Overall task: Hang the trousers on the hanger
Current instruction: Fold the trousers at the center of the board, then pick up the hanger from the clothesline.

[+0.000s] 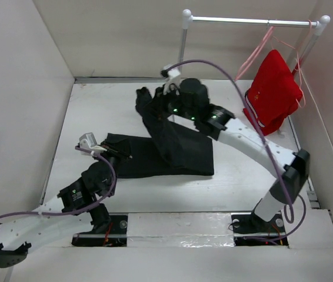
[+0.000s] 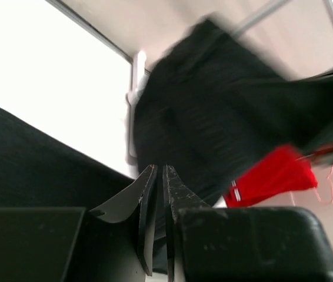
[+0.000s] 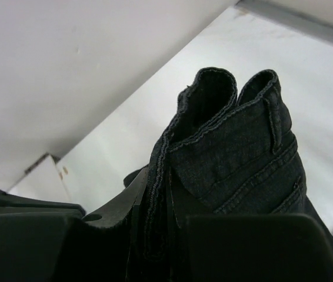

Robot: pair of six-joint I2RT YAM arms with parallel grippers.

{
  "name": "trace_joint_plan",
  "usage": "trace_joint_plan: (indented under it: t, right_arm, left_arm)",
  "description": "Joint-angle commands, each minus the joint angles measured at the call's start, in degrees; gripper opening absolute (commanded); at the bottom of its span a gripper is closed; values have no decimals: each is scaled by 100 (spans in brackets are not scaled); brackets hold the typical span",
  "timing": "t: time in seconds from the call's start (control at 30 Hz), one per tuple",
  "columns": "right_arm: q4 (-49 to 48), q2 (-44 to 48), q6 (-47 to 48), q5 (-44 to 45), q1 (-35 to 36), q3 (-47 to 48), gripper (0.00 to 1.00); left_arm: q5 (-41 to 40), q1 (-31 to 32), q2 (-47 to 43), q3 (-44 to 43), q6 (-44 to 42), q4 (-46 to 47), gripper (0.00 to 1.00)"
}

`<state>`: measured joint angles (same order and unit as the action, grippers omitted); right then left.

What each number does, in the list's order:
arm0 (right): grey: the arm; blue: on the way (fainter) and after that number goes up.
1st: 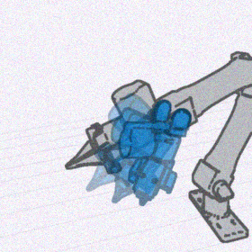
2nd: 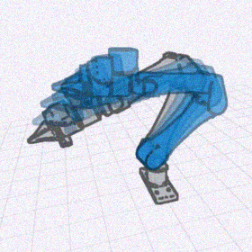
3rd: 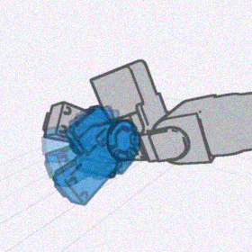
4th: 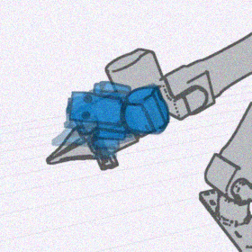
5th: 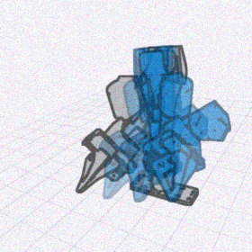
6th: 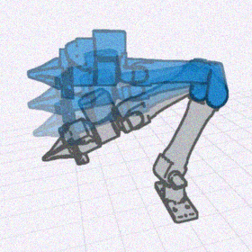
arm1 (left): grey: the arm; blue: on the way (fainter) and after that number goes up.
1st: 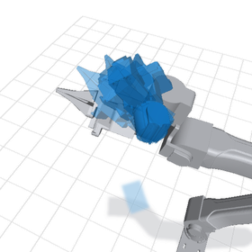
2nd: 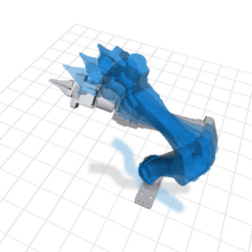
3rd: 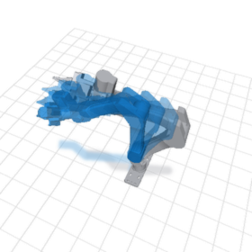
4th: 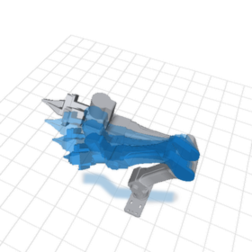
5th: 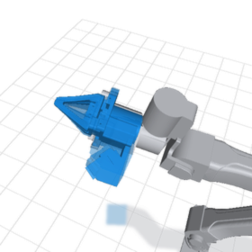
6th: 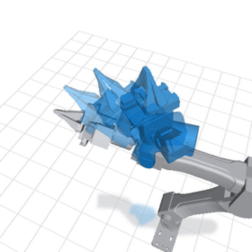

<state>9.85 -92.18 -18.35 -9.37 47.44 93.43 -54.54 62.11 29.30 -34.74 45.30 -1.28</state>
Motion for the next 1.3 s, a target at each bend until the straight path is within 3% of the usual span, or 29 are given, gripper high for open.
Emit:
trace_joint_plan:
  t: [0.0, 0.07, 0.1, 0.13, 0.23, 0.33, 0.43, 0.5, 0.63, 0.67, 0.77, 0.8, 0.9, 0.97, 1.0, 1.03, 1.1, 1.27]
  right_arm:
    - [-405, -553, 296, 198, 616, 667, 0]
    - [-378, -1265, 288, 216, 977, 921, 0]
    - [-457, -1493, 262, 155, 1065, 949, 5]
    - [-483, -1731, 209, 24, 1213, 975, 34]
    - [-448, -2452, -10, -371, 1268, 1108, 81]
    - [-791, -2191, -107, -443, 1268, 748, 94]
    - [-914, -1498, -63, -417, 935, 187, 92]
    - [-1246, -789, -98, -365, 567, -253, 81]
    - [-1547, 416, -213, -355, -304, -1613, 5]
    - [-1565, 638, -222, -382, -497, -1782, 0]
    - [-1521, 1456, -143, -259, -1244, -2231, 0]
    - [-1364, 1623, -47, -120, -1420, -2241, 0]
    - [-497, 2054, 261, 750, -2184, -1882, 2]
    - [-431, 2248, 340, 1339, -2754, -1793, 31]
    - [-361, 2292, 419, 1532, -2932, -1628, 60]
    - [-300, 2231, 463, 1604, -3116, -1478, 69]
    - [137, 1803, 534, 1675, -3565, -1057, 75]
    - [562, 931, 604, 1745, -3883, 192, 79]
  left_arm:
    - [-530, -50, -266, -498, 5, -838, 6]
    - [-601, -50, -468, -577, -74, -944, 7]
    - [-697, -50, -539, -604, -65, -1014, 8]
    - [-733, -50, -583, -639, 57, -1119, 9]
    - [-909, -50, -898, -613, 338, -1541, 22]
    - [-988, -50, -1022, -578, 357, -1586, 25]
    - [-936, -50, -1023, -429, 418, -1508, 26]
    - [-830, -50, -813, -297, 243, -1156, 26]
    - [-541, -50, 4, 54, 155, -630, 25]
    - [-366, -102, 458, 177, 111, -158, 25]
    - [758, -435, 1625, 494, -117, 862, 23]
    - [1344, -532, 1936, 495, -109, 1049, 18]
    - [1885, -594, 3018, 320, -389, 1806, 0]
    - [1939, -594, 3553, 118, -591, 1894, 0]
    - [2026, -594, 3678, 4, -705, 1990, 0]
    - [2053, -594, 3758, -6, -759, 2069, 0]
    - [2202, -594, 3908, -15, -838, 2298, 0]
    - [2387, -594, 3829, 134, -1005, 2518, 0]
